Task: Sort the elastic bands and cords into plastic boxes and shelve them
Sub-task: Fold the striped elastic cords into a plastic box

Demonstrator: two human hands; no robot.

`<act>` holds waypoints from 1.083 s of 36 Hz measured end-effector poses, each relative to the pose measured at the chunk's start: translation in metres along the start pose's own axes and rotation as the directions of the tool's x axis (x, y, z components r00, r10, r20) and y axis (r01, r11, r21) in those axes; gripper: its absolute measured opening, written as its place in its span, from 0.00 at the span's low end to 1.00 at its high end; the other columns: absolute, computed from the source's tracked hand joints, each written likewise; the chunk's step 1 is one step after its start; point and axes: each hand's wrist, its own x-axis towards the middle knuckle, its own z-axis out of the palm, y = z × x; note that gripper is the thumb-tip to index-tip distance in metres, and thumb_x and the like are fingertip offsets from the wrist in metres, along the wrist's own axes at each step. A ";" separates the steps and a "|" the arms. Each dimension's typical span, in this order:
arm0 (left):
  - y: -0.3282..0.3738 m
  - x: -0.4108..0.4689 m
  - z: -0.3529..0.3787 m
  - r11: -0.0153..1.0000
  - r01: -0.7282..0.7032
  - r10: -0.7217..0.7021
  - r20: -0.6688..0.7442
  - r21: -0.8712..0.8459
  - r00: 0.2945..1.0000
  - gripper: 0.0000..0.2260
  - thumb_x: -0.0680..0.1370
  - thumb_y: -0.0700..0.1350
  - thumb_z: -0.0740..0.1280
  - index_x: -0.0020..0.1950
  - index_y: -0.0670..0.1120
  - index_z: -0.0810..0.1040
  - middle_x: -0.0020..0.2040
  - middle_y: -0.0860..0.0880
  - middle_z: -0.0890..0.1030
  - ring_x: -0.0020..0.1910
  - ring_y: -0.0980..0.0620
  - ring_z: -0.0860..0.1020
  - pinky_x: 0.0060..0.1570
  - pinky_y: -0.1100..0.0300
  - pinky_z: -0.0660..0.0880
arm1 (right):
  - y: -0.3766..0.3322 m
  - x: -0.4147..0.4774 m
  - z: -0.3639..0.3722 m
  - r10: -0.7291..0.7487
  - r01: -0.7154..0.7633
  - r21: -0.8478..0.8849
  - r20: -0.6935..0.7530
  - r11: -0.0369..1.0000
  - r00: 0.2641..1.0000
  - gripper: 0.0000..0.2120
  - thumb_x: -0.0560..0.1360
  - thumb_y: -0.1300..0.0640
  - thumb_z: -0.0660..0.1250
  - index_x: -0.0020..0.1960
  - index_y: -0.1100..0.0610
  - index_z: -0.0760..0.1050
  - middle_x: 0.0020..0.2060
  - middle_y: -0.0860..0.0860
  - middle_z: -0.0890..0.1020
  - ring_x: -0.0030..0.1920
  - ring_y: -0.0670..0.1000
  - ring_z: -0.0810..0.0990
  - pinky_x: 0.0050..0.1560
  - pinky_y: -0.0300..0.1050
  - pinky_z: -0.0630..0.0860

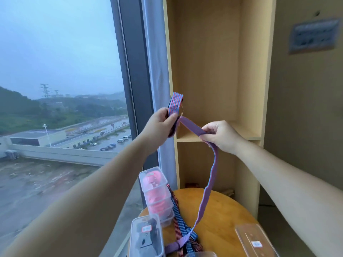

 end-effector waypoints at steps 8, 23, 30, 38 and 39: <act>0.049 0.027 -0.002 0.988 -0.122 0.132 -0.118 0.089 0.984 0.06 0.83 0.38 0.56 0.47 0.40 0.68 0.27 0.49 0.69 0.25 0.50 0.66 0.31 0.57 0.65 | -0.006 0.016 -0.012 -0.009 -0.016 -0.117 -0.214 0.993 0.977 0.12 0.74 0.67 0.66 0.38 0.52 0.78 0.30 0.49 0.81 0.33 0.52 0.80 0.42 0.51 0.79; 0.052 0.028 0.004 0.992 -0.110 0.119 -0.156 0.067 0.980 0.07 0.82 0.41 0.58 0.49 0.39 0.71 0.29 0.46 0.76 0.28 0.48 0.75 0.35 0.54 0.75 | -0.071 0.020 -0.047 -0.121 0.090 -0.094 -0.424 0.992 0.897 0.07 0.77 0.67 0.64 0.44 0.60 0.80 0.32 0.58 0.82 0.28 0.47 0.82 0.33 0.43 0.80; 0.012 0.000 0.033 0.998 -0.059 0.061 -0.088 0.027 0.994 0.07 0.82 0.42 0.58 0.50 0.38 0.72 0.27 0.48 0.77 0.26 0.50 0.75 0.30 0.58 0.75 | -0.031 -0.019 -0.025 0.035 -0.053 -0.039 -0.373 0.998 0.927 0.05 0.78 0.68 0.64 0.46 0.66 0.79 0.32 0.60 0.81 0.31 0.54 0.82 0.36 0.55 0.82; -0.016 -0.022 0.061 0.999 -0.019 0.019 -0.013 0.029 1.000 0.07 0.83 0.42 0.57 0.48 0.41 0.71 0.27 0.51 0.77 0.27 0.51 0.76 0.30 0.60 0.75 | 0.007 -0.039 -0.020 0.132 -0.146 -0.009 -0.374 0.989 0.918 0.05 0.78 0.68 0.63 0.46 0.65 0.78 0.34 0.61 0.82 0.35 0.59 0.85 0.42 0.57 0.83; -0.020 -0.024 0.064 0.999 -0.011 0.011 -0.006 0.031 1.000 0.07 0.83 0.42 0.57 0.48 0.41 0.71 0.27 0.52 0.77 0.27 0.51 0.76 0.30 0.60 0.75 | 0.012 -0.040 -0.019 0.147 -0.159 -0.006 -0.362 0.987 0.921 0.05 0.78 0.68 0.64 0.46 0.64 0.78 0.34 0.60 0.82 0.37 0.59 0.85 0.43 0.57 0.83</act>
